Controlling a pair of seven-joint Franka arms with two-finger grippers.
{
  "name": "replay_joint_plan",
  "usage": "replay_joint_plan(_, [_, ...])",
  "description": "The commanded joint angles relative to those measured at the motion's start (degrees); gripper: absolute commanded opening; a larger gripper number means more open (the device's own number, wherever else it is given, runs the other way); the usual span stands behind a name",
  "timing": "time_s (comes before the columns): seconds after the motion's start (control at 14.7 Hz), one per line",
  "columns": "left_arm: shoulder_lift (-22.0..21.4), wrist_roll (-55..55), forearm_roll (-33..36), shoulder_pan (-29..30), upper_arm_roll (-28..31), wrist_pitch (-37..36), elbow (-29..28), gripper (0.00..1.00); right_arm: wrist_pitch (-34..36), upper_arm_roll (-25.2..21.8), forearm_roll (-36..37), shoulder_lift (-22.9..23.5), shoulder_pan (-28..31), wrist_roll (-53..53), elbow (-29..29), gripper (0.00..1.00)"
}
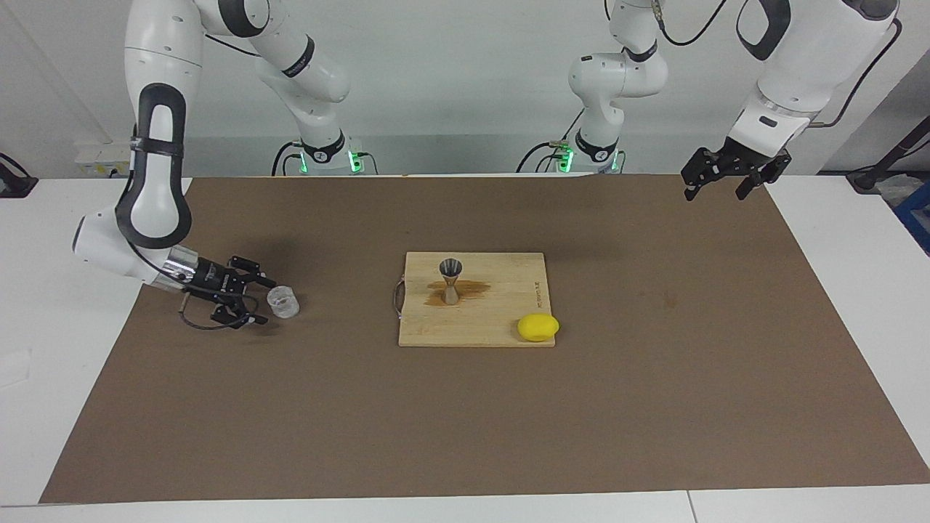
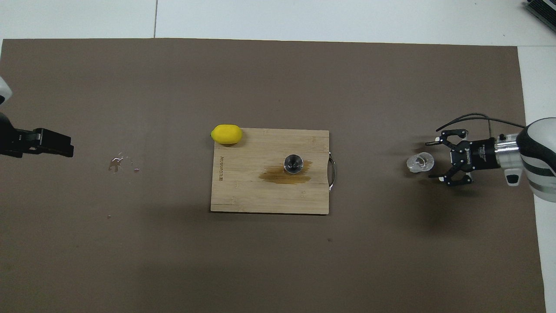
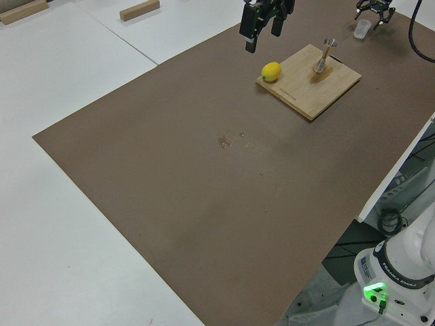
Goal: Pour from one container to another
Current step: 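Carry the glass cup back and set it down with the right gripper, then open the right gripper and release the glass cup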
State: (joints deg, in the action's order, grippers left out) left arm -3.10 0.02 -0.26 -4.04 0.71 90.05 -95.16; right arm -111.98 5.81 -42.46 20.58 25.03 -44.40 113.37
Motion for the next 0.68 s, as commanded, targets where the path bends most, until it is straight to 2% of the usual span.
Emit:
replay_joint_plan(0.0, [-0.42, -0.64, 0.96, -0.44, 0.34, -1.80, 1.37, 1.00, 0.01, 0.25, 1.05, -3.78, 0.72, 3.17, 1.32, 0.97])
replay_joint_plan(0.2, [-0.07, -0.64, 0.44, -0.44, 0.34, -2.33, 2.17, 1.00, 0.44, 0.52, 5.44, -7.12, -0.07, 3.17, 1.32, 0.97])
replay_joint_plan(0.41, [0.28, -0.64, -0.36, -0.18, 0.43, -2.25, 3.67, 1.00, 2.72, 0.61, 13.25, -10.20, -4.98, 4.84, 1.41, 0.98])
replay_joint_plan(0.61, [0.19, -0.64, -0.53, -0.96, 0.25, -2.07, 3.05, 1.00, 5.54, 0.61, 19.76, -11.09, -10.77, 14.03, 0.54, 0.99])
